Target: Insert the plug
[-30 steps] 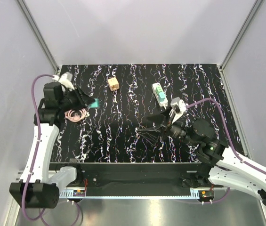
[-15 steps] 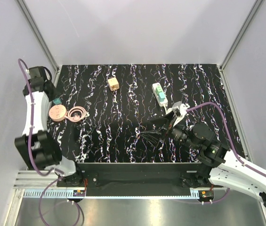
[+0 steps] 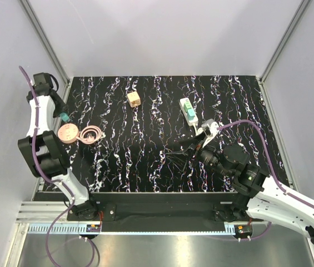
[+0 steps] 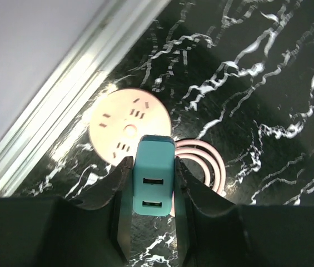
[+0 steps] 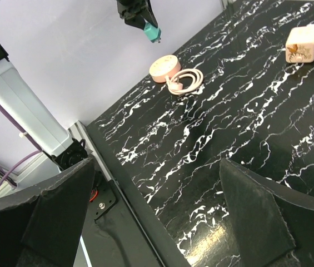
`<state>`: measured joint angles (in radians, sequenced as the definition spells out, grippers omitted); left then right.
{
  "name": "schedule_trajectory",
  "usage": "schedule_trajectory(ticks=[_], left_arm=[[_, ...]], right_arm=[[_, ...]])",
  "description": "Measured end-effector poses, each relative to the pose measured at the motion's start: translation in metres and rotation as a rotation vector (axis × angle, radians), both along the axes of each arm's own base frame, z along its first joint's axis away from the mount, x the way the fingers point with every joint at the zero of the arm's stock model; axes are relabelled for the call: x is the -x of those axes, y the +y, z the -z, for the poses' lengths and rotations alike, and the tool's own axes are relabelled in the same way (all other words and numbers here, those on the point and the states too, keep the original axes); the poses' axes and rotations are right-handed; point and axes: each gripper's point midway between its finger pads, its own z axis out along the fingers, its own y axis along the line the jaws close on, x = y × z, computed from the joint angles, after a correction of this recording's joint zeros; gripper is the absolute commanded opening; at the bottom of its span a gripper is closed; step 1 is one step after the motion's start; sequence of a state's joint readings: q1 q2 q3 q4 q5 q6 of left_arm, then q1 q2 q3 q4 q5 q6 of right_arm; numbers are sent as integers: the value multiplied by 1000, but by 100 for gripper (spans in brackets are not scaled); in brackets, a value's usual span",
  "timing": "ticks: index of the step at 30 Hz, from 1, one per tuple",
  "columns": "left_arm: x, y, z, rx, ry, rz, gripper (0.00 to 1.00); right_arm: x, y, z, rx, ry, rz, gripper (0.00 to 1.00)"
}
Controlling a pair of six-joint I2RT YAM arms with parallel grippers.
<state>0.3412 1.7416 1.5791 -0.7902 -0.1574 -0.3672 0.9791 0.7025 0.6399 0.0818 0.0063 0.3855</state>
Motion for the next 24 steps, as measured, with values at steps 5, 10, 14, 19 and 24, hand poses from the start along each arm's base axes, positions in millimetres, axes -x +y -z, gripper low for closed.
schedule_trajectory(ticks=[5, 10, 14, 19, 24], left_arm=[[-18, -7, 19, 47, 34, 132, 0], [-11, -10, 47, 65, 138, 204, 0], [-3, -8, 58, 54, 195, 232, 0], [5, -7, 63, 40, 236, 264, 0], [5, -6, 71, 37, 261, 293, 0]], right_arm=[[-1, 0, 2, 3, 7, 5, 100], [-2, 1, 4, 10, 14, 5, 100], [-3, 4, 9, 20, 26, 5, 100], [-4, 5, 12, 27, 34, 4, 100], [-4, 6, 13, 29, 37, 4, 99]])
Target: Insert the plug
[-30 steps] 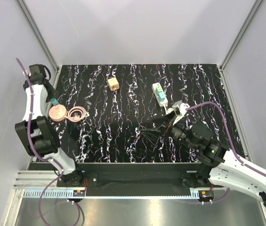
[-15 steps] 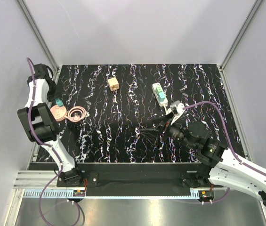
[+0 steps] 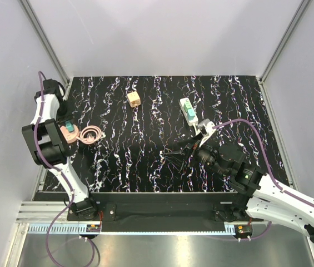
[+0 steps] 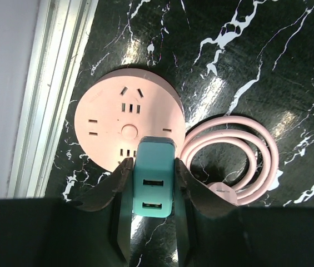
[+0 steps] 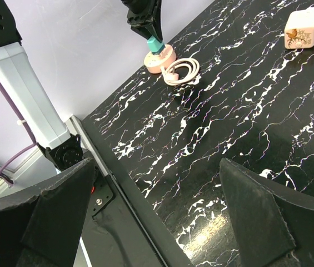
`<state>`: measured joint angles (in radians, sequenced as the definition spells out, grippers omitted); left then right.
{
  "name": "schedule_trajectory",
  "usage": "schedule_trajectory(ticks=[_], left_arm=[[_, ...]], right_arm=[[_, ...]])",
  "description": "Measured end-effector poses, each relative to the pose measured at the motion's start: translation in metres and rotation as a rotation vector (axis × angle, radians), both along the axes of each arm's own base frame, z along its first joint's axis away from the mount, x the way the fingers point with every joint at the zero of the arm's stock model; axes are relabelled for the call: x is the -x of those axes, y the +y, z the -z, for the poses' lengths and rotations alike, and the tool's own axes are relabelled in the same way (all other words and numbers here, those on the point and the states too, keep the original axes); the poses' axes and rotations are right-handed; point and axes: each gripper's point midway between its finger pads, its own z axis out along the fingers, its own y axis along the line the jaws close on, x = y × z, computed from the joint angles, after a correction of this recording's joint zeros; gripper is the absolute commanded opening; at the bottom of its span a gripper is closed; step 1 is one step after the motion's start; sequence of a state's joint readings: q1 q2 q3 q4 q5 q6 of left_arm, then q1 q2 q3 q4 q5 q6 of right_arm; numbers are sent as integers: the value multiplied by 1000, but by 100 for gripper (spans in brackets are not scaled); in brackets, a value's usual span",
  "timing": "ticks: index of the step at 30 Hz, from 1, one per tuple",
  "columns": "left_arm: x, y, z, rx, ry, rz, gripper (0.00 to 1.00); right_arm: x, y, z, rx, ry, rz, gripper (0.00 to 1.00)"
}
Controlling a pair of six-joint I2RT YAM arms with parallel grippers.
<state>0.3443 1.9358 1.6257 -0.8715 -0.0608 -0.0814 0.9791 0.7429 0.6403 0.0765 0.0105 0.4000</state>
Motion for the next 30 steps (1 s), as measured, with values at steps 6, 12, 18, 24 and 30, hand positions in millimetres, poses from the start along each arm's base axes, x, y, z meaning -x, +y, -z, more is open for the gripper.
schedule_trajectory(ticks=[6, 12, 18, 24, 30], left_arm=[[-1, 1, 9, 2, 19, 21, 0], [-2, 1, 9, 2, 24, 29, 0], [-2, 1, 9, 1, 27, 30, 0], [-2, 4, 5, -7, 30, 0, 0], [-18, 17, -16, -19, -59, -221, 0]], right_arm=[[0, 0, 0, 0, 0, 0, 100], [0, 0, 0, -1, 0, 0, 100], [1, -1, -1, -4, -2, 0, 100], [1, -1, 1, 5, 4, 0, 100], [1, -1, 2, 7, 5, 0, 100]])
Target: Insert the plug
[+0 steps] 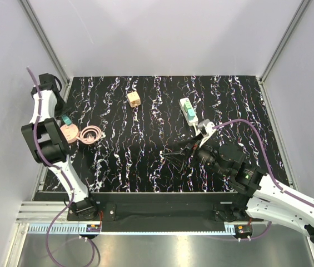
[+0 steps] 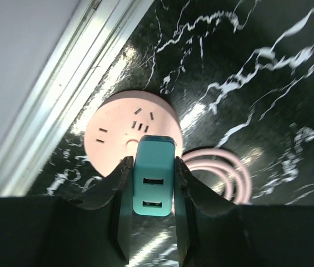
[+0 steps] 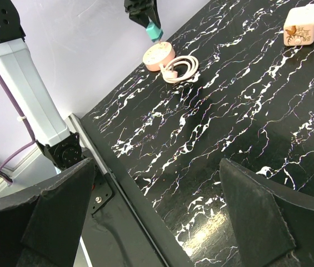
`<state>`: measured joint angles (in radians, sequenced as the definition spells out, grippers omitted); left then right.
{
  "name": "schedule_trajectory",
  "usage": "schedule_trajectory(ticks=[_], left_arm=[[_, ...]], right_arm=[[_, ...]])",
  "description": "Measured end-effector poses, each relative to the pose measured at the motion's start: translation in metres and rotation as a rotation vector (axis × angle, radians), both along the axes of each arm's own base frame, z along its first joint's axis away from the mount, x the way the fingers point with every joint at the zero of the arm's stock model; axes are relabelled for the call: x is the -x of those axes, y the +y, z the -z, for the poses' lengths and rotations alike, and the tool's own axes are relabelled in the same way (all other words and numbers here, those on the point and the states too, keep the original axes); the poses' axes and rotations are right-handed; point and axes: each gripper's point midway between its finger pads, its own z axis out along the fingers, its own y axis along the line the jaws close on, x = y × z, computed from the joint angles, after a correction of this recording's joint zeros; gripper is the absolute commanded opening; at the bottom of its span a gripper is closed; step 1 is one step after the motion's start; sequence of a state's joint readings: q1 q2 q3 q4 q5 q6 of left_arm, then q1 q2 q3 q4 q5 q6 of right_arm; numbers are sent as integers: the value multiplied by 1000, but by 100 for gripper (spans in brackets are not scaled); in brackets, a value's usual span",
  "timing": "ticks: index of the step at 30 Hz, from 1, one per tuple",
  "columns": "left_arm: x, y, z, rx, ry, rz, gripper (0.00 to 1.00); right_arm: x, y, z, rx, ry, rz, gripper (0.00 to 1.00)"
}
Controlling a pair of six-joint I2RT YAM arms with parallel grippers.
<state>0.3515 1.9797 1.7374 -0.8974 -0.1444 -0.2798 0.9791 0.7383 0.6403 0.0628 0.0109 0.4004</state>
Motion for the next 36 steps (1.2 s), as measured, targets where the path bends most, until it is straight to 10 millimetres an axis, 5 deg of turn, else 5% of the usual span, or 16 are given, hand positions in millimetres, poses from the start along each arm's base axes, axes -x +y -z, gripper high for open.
schedule_trajectory(ticks=[11, 19, 36], left_arm=[[-20, -12, -6, 211, -179, -576, 0], [6, 1, -11, 183, -142, -942, 0], [24, 20, 22, 99, -15, -1143, 0]], right_arm=[[-1, 0, 1, 4, 3, 2, 100], [-2, 0, 1, 4, 3, 9, 100], [-8, 4, 14, 40, 25, 26, 100]])
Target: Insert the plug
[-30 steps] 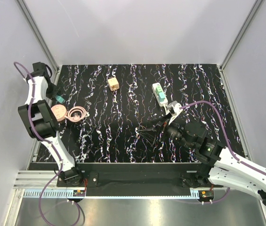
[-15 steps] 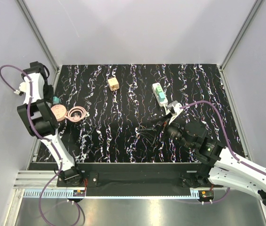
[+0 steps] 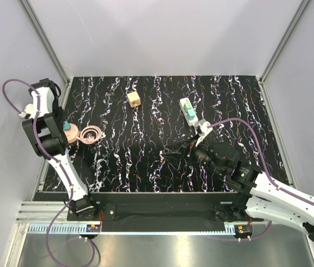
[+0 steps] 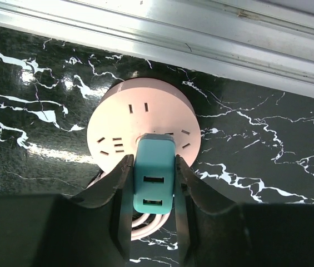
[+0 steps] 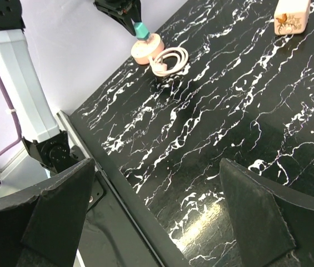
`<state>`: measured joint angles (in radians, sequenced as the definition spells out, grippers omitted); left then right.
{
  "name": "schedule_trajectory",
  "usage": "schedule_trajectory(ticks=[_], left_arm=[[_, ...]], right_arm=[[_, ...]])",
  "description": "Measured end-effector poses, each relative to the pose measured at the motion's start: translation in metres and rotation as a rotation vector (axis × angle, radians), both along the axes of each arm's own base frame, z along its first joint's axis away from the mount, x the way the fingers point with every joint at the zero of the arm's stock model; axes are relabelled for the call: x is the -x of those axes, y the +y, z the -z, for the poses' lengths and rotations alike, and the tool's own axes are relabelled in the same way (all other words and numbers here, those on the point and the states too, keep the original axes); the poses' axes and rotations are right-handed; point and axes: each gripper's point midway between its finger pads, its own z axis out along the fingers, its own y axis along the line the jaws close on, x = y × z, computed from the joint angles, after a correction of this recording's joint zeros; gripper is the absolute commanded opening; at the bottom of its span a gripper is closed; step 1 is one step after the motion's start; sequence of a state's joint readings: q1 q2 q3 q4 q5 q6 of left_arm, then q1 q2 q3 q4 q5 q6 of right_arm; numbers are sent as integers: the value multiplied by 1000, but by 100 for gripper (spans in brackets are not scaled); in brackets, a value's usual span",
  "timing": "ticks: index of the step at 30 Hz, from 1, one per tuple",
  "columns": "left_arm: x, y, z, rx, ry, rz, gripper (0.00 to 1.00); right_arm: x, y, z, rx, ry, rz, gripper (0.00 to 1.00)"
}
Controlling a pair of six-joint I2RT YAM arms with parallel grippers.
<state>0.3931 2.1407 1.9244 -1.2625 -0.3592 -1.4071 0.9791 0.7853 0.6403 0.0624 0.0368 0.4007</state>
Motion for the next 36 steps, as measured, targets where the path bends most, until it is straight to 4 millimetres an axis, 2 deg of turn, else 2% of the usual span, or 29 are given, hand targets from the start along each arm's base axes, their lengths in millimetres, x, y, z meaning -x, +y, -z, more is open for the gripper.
schedule_trajectory(ticks=[7, 25, 36], left_arm=[[0, 6, 2, -28, 15, -3, 0], [-8, 3, 3, -17, -14, -20, 0], [-14, -2, 14, -10, -15, -30, 0]], right_arm=[[-1, 2, 4, 12, 8, 0, 100], [-2, 3, 6, 17, 11, 0, 100], [-2, 2, 6, 17, 11, 0, 100]])
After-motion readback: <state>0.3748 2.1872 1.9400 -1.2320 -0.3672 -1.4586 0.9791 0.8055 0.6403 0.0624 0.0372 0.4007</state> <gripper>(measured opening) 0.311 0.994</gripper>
